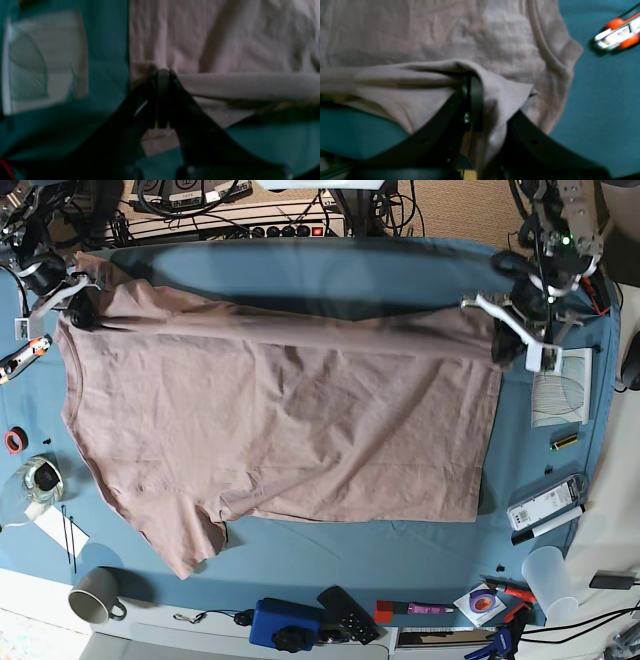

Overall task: Fold the T-shirt properly
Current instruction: 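Pull the shoulder edge taut and lay it down with both grippers, then pinch the shirt body near the sleeves with both grippers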

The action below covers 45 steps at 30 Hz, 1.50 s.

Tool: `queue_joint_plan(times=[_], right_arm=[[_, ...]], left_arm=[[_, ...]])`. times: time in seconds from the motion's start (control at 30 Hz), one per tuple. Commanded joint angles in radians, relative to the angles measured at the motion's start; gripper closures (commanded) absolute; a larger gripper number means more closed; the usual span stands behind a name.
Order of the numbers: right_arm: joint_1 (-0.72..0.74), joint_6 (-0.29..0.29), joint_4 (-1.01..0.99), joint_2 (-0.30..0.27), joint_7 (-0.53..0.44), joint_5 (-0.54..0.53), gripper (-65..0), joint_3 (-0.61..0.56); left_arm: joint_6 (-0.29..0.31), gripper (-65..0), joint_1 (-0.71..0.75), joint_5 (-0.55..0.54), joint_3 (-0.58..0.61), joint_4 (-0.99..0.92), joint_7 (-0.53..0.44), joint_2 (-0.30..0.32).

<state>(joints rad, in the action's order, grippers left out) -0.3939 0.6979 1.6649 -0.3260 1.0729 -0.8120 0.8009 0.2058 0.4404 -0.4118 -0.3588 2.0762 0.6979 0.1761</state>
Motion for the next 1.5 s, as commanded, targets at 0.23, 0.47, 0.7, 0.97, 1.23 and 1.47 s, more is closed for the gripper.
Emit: queue_joint_plan(times=[0.23,0.47,0.7,0.97,1.23,1.47], right_arm=[[0.015,0.000,0.008,-0.023,-0.071,0.039,0.0,0.003],[0.061,-0.016,0.008,-0.023,-0.102,0.152,0.0,-0.124],[0.143,-0.044,0.008,-0.020,-0.104,0.246,0.0,-0.232],[0.153,-0.068,0.008,-0.021,-0.143,0.300,0.0,-0.241],[0.222,-0.067,-0.093,-0.023,-0.160,0.315,0.0,-0.241],[0.360,-0.036,-0.256,-0.024,-0.161,0.316,0.0,-0.241]], left_arm=[[-0.003,0.0,-0.087,-0.003,0.083,-0.090,-0.047,0.111],[0.003,0.0,-0.205,-0.011,0.095,-0.157,-0.044,0.124],[0.031,0.0,-0.301,-0.009,0.159,-0.228,-0.045,0.140],[0.031,0.0,-0.422,0.024,0.198,-0.318,-0.045,0.140],[0.031,0.0,-0.515,0.016,0.204,-0.467,-0.041,0.140],[0.031,0.0,-0.515,0.016,0.204,-0.475,-0.042,0.140]])
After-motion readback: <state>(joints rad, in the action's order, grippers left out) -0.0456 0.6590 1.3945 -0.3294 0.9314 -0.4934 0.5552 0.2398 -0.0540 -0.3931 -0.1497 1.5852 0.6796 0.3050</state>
